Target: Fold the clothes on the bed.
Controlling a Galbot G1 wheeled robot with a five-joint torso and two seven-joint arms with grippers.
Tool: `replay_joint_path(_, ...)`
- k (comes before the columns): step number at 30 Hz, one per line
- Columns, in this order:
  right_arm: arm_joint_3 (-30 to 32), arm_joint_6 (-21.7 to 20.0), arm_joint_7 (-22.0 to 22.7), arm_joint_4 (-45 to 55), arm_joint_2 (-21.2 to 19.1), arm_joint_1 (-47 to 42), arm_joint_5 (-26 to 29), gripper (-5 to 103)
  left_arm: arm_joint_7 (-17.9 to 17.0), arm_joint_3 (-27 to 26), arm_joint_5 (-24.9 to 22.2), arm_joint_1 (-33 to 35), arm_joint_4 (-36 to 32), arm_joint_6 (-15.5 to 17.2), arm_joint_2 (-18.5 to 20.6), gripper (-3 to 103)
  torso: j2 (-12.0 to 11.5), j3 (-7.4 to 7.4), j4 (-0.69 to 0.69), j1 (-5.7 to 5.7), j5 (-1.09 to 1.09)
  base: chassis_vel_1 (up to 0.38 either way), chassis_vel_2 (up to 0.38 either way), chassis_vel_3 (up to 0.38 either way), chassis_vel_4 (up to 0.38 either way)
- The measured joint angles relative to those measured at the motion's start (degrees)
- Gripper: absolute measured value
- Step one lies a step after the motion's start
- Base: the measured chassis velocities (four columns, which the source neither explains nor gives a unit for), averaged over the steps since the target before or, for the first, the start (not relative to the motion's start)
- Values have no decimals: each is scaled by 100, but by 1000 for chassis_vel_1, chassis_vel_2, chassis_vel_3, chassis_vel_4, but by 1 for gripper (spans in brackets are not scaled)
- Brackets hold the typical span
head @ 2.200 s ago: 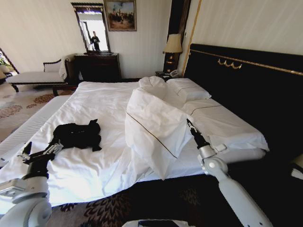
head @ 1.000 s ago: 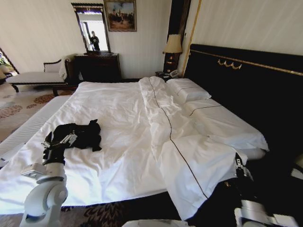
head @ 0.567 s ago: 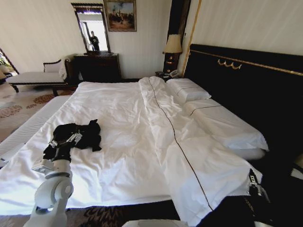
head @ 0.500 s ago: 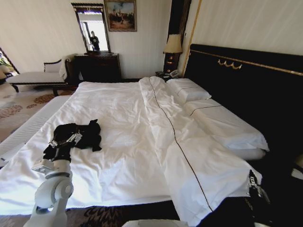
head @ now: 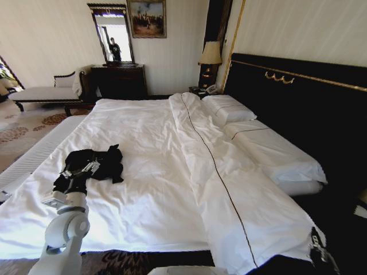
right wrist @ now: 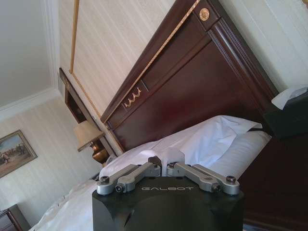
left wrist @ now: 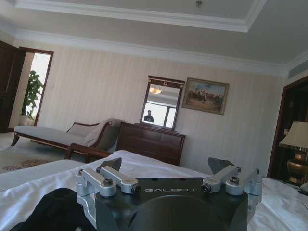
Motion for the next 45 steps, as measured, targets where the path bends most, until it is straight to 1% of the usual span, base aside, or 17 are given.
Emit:
replay_joint_path(12,-203,119,25,-40,20,-73,-484,-2,7,-49,-215,-34,85,-48,200,100,0,-1,-6,-1,0,0,0,0,0)
replay_joint_path(14,-261,99,67,-30,22,-35,-524,7,7,-86,-243,-8,84,-57,229,100,0,-1,-8,-1,-1,0,0,0,0)
replay_joint_path(16,-281,79,79,-12,22,-21,-533,7,7,-100,-251,2,83,-59,239,100,0,-1,-8,-1,-1,0,0,0,0)
replay_joint_path(19,-317,-2,311,56,18,34,-620,23,6,-158,-263,48,40,-62,259,100,0,-1,-2,-1,-1,0,0,0,0)
replay_joint_path(21,-316,-48,506,74,17,34,-687,23,4,-168,-263,62,21,-62,258,100,0,-1,-1,-1,-1,0,0,0,0)
replay_joint_path(22,-314,-147,800,117,16,11,-774,28,3,-173,-260,72,2,-62,254,100,0,0,-2,-1,0,0,0,0,0)
replay_joint_path(25,-354,-617,2282,592,13,-186,-938,44,0,-174,-194,110,-59,-62,193,100,0,0,-2,-1,1,0,0,0,0)
replay_joint_path(26,-354,-617,2282,592,13,-186,-938,44,0,-174,-194,110,-59,-62,193,100,0,0,-2,-1,1,0,0,0,0)
replay_joint_path(27,-347,-751,2691,753,12,-230,-1036,49,-2,-166,-167,119,-73,-60,168,100,1,-1,-1,-1,0,0,0,0,0)
replay_joint_path(29,-282,-1011,3488,1012,10,-303,-1344,61,-6,-155,-116,132,-93,-57,125,100,1,0,-1,-1,-3,0,0,0,0)
replay_joint_path(30,-212,-1203,4097,1137,10,-336,-1630,66,-6,-146,-82,139,-99,-54,98,100,0,0,-2,-1,-2,0,0,0,0)
replay_joint_path(31,-212,-1203,4097,1137,10,-336,-1630,66,-6,-146,-82,139,-99,-54,98,100,0,0,-2,-1,-2,0,0,0,0)
replay_joint_path(32,-149,-1299,4436,1184,9,-339,-1805,66,-6,-145,-62,143,-103,-53,82,100,1,0,-2,-1,0,0,0,0,0)
replay_joint_path(35,68,-1398,4974,1247,-21,-256,-2215,83,-7,-145,-24,168,-117,-52,43,100,1,-1,-3,-1,1,0,0,0,0)
replay_joint_path(41,392,-1395,4907,1515,-375,-80,-2195,97,-11,-163,35,190,-119,-52,34,100,0,0,-2,-1,1,0,0,0,0)
replay_joint_path(43,514,-1391,4700,1658,-625,65,-2008,100,-31,-179,59,208,-148,-43,37,100,0,0,-2,-1,0,0,0,0,0)
replay_joint_path(45,640,-1384,4194,1768,-1027,268,-1748,100,-71,-230,66,282,-274,-2,76,100,0,0,-1,-1,0,0,0,0,0)
